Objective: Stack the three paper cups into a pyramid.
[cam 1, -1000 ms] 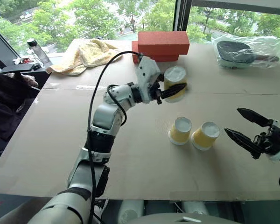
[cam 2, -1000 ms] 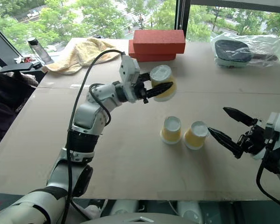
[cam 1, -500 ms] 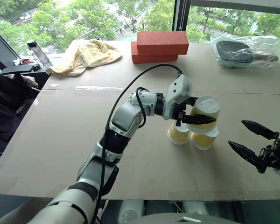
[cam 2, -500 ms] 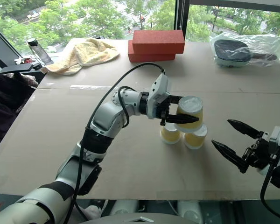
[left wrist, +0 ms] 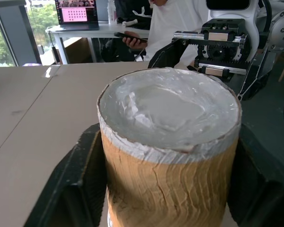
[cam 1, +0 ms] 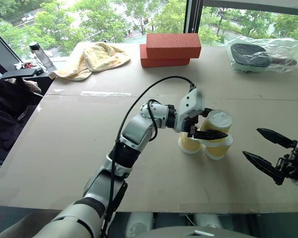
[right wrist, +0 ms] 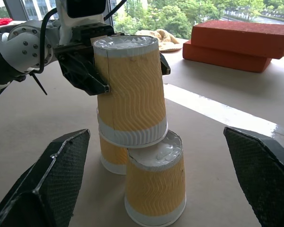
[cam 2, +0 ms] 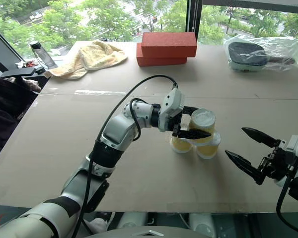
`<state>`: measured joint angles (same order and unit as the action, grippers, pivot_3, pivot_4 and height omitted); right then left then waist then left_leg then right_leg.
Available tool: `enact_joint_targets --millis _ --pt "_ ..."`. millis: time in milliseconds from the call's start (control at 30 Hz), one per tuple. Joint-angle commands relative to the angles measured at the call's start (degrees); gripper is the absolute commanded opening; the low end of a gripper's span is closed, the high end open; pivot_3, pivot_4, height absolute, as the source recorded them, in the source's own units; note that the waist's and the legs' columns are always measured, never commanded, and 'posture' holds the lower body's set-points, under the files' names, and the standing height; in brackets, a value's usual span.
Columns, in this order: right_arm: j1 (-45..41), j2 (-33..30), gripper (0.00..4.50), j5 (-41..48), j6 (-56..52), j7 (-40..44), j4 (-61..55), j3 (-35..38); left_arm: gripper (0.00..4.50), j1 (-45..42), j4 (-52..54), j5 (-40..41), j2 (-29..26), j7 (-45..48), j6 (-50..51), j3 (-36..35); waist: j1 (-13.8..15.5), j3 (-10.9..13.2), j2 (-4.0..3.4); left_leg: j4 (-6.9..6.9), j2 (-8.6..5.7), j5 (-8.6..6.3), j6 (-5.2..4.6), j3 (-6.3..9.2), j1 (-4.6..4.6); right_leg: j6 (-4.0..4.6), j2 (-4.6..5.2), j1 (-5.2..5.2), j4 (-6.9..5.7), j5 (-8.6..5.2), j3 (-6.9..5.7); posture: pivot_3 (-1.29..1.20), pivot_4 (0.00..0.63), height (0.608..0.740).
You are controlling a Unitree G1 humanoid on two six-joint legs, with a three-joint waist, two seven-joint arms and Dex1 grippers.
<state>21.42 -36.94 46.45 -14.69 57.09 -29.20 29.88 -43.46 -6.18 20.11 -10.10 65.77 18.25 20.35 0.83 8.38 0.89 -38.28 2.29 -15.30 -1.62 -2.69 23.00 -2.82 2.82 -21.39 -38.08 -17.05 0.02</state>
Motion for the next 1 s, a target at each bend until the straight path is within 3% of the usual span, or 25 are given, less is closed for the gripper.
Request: enact_joint_targets --millis 33,300,433,567,667,767,1000 --pt "-0.48 -0.54 4.50 0.43 1.03 0.48 -0.31 1.94 4.42 -0.13 1.17 0.83 0.68 -0.24 -1.73 -1.90 -0.01 0.00 0.00 0.00 0.00 0.00 0.00 0.00 0.00 0.00 0.00 0.00 0.00 0.00 0.00 0.00 0.150 0.730" --pt "-1.14 -0.62 4.50 -0.21 1.10 1.08 0.64 1.26 4.42 -2.22 6.21 5.76 1.42 -2.15 0.27 -7.34 -0.01 0.00 0.00 0.00 0.01 0.00 0.00 0.01 0.00 0.00 0.00 0.00 0.00 0.00 0.00 0.00 0.150 0.730" --pt "-0.53 0.04 4.50 -3.79 2.88 2.91 3.29 -1.23 4.42 -5.62 10.70 16.20 1.76 -6.24 3.22 -17.90 -0.02 0.01 0.00 0.00 0.03 0.00 0.01 0.03 0.00 0.00 0.00 0.00 -0.01 0.00 -0.02 0.00 0.150 0.730" --pt "-1.22 1.43 4.50 -7.01 6.56 4.82 9.45 -2.96 4.42 -5.77 13.77 21.36 -2.92 -11.45 9.07 -24.91 -0.27 -0.02 -0.04 0.00 0.04 0.01 0.02 0.03 -0.06 0.00 0.01 0.05 -0.01 0.00 -0.01 0.00 0.150 0.730" --pt "-3.38 2.42 4.50 -12.43 12.46 6.62 18.67 -5.36 4.42 4.67 16.23 17.85 -12.28 -13.56 12.96 -27.19 -1.03 -0.17 -0.24 0.05 0.04 0.12 0.21 0.01 -0.29 0.00 -0.01 0.18 0.02 0.00 0.03 0.00 0.150 0.730" --pt "-8.82 3.60 4.50 -16.04 17.60 5.45 28.03 -6.61 4.42 19.01 16.53 10.48 -18.35 -15.57 8.68 -26.65 -1.69 -0.23 -0.43 0.26 0.02 0.13 0.22 -0.03 -0.64 0.00 -0.04 0.29 0.02 -0.01 0.34 0.00 0.150 0.730" --pt "-20.60 0.14 4.50 -19.06 21.59 13.09 44.33 -10.49 4.42 38.63 16.37 1.72 -22.17 -16.35 -1.14 -25.79 -0.59 -0.07 -0.18 0.08 0.06 0.06 0.12 0.05 -0.47 0.01 0.13 0.21 -0.02 0.00 0.55 0.00 0.150 0.730"
